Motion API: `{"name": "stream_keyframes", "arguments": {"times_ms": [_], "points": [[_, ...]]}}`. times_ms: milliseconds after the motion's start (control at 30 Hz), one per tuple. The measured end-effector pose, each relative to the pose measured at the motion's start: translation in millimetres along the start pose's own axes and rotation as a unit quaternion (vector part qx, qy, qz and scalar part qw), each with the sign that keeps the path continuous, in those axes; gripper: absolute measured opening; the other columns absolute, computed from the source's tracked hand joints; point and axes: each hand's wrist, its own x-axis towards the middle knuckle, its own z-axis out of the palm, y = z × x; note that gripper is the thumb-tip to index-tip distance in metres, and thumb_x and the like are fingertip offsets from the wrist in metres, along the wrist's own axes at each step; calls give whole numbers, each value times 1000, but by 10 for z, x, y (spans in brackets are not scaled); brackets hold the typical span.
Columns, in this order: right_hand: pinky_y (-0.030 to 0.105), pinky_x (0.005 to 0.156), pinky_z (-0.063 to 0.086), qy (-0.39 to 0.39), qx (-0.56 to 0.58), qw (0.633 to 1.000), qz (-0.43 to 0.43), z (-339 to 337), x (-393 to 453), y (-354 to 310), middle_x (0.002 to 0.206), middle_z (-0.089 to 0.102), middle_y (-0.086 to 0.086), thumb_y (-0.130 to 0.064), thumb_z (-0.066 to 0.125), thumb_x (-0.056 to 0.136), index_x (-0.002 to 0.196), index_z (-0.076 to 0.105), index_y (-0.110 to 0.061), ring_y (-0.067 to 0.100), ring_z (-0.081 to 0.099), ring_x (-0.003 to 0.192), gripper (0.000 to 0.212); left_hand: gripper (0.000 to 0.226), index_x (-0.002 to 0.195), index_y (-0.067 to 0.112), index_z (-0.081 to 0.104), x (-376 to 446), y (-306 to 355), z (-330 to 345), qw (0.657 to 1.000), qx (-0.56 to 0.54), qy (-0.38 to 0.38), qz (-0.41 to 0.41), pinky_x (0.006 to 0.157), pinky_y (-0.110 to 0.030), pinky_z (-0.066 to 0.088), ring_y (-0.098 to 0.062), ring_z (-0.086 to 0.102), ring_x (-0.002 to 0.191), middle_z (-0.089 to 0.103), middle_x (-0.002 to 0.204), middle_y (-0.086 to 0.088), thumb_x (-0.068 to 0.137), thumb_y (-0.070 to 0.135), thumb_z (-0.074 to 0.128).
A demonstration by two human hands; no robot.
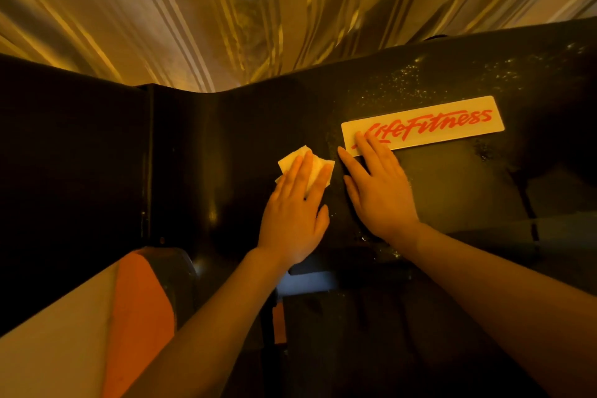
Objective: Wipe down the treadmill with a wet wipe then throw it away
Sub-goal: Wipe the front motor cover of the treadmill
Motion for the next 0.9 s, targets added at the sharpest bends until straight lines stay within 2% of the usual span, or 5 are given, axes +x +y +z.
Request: {"name": "stream_keyframes", "arguments": {"times_ms": [100,267,633,767,900], "points": [[50,115,23,-3,3,1000,17,-24,-140,-26,154,32,20,-35,35,99,145,45,-15,37,25,145,51,67,156,25,9,-181,133,77,1000,9,9,-10,113,-42,13,-27,-1,151,5,164,-11,97,48,31],[48,116,19,-17,-18,999,40,-92,-444,-30,155,29,20,-36,32,100,147,42,-18,36,21,146,52,74,157,24,13,-438,320,173,998,27,12,-52,112,-41,21,-29,4,150,7,163,-14,93,47,44],[47,117,16,-38,-26,999,24,-153,-557,-21,156,28,19,-35,31,99,148,39,-19,35,19,147,53,69,156,24,15,-594,559,221,990,20,14,-136,114,-41,16,-30,4,150,7,163,-14,95,48,35],[48,116,18,-36,-24,999,4,-144,-592,-1,156,29,19,-36,30,98,148,40,-18,35,20,146,54,63,155,27,22,-644,637,290,990,13,35,-135,110,-41,20,-30,9,150,14,162,-14,97,48,31],[48,117,18,-39,-28,999,-5,-130,-617,27,156,30,19,-37,28,99,147,41,-18,34,20,147,54,61,155,28,17,-726,642,352,992,11,30,-120,111,-40,19,-28,3,151,8,163,-12,99,49,27]]}}
